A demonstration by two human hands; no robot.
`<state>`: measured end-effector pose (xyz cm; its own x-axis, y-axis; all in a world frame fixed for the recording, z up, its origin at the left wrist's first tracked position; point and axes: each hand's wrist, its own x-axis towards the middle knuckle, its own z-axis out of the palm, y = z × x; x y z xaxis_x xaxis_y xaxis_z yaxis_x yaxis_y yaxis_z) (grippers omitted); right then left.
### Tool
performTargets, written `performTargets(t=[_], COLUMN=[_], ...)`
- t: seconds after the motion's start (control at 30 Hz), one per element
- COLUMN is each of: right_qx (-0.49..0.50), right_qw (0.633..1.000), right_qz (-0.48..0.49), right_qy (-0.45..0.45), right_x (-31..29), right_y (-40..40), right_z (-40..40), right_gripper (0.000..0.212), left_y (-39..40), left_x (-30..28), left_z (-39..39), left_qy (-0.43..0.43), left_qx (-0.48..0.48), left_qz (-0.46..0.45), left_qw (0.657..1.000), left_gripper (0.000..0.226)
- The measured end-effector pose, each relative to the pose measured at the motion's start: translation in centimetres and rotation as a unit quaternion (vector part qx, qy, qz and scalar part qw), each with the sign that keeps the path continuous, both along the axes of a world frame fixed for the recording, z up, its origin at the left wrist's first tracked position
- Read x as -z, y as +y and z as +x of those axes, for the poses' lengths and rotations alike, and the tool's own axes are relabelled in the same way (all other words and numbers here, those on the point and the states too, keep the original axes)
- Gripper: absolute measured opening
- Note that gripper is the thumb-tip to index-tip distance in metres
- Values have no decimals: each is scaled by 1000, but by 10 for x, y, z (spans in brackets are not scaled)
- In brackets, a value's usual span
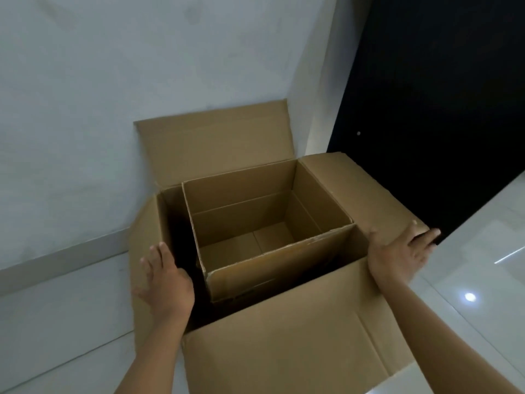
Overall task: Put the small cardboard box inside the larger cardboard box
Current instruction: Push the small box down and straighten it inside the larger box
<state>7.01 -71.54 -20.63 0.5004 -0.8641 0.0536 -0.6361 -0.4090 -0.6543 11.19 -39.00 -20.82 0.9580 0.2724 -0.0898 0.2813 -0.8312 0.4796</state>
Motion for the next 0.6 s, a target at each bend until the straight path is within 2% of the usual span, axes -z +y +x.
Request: performTargets(t=[0.07, 0.13, 0.33, 0.5, 0.6], right_qx=[51, 37, -13, -68, -121], right_qw=[991, 983, 986, 990, 986], right_qz=[121, 169, 57, 9, -26], right_qy=[-33, -63, -157, -125, -113], right_x=[-5, -11, -19, -16, -12], right_y=[0, 3, 23, 41, 43], right_z=[3, 7, 0, -11, -14], right_gripper=[83, 85, 80, 82, 86], left_y=[-1, -1, -4, -4, -10], left_x=[1, 1, -1, -1, -2], left_z=[0, 0, 2, 4, 5], left_qy=[-1, 2, 13, 9, -11], left_qx=[-1, -3, -10, -7, -22], left_qz=[-7, -8, -15, -25, -88], left_qw=[1000, 1000, 1000, 1000, 996], left_gripper=[60, 60, 61, 59, 56])
